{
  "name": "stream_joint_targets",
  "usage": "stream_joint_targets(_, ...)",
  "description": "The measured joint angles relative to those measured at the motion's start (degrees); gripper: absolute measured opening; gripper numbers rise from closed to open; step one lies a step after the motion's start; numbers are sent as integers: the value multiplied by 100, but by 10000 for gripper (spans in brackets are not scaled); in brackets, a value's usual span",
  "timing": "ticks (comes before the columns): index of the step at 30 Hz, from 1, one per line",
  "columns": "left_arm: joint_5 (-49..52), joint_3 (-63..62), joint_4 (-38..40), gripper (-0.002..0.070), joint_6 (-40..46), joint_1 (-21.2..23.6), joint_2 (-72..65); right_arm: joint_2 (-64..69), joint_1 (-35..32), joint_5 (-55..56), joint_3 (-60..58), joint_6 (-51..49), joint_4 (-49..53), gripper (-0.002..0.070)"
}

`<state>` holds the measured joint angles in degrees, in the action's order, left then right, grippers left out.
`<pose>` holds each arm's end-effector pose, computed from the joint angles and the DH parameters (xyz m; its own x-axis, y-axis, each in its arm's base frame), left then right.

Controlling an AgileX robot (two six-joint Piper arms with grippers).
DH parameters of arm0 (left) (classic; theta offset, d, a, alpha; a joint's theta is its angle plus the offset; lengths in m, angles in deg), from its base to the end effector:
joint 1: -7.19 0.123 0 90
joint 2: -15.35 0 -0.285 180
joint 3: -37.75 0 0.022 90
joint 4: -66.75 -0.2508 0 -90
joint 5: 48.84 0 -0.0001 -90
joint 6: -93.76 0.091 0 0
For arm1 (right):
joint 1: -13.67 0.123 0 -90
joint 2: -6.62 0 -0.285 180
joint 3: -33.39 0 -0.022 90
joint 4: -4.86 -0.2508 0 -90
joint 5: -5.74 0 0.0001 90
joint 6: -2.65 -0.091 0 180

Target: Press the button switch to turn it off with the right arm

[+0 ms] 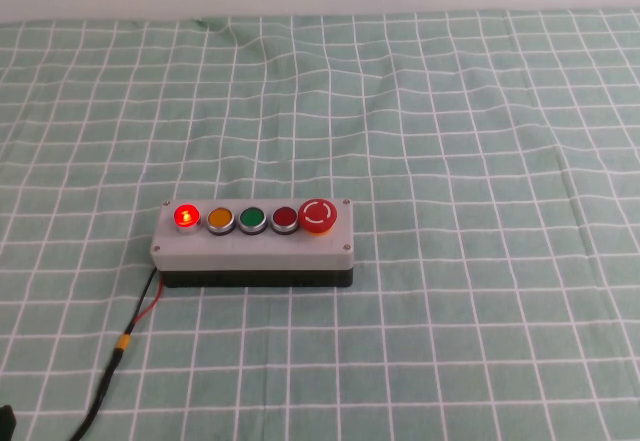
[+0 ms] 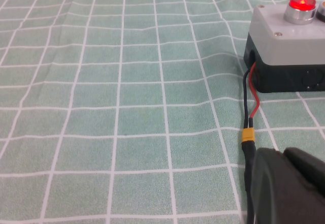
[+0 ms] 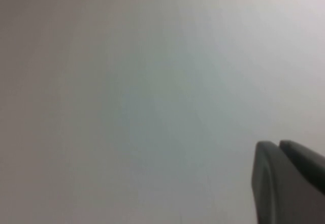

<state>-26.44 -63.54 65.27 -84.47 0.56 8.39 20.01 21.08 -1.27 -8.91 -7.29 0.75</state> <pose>0.0518 -0.0051 0.1701 -0.3017 0.0902 -0.9491 0.1229 0.9909 0.0551 -0.0017 0.0006 0.3902 0.4084 0.2974 -0.8630 -0.2428 0.9468 0.2113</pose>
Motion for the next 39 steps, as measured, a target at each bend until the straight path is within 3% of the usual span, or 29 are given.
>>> stream_joint_targets(6,0,0,0,-4,0,0,0,994,0,-1174,325,0,-128,-16)
stream_joint_targets(24,0,0,0,-4,0,0,0,2396,0,-527,325,83,-1622,-17)
stream_joint_targets(31,0,0,0,-4,0,0,0,3243,340,-700,567,1255,-1743,-16)
stream_joint_targets(39,0,0,0,-4,0,0,0,4969,1382,-1959,1983,2458,-1752,-16)
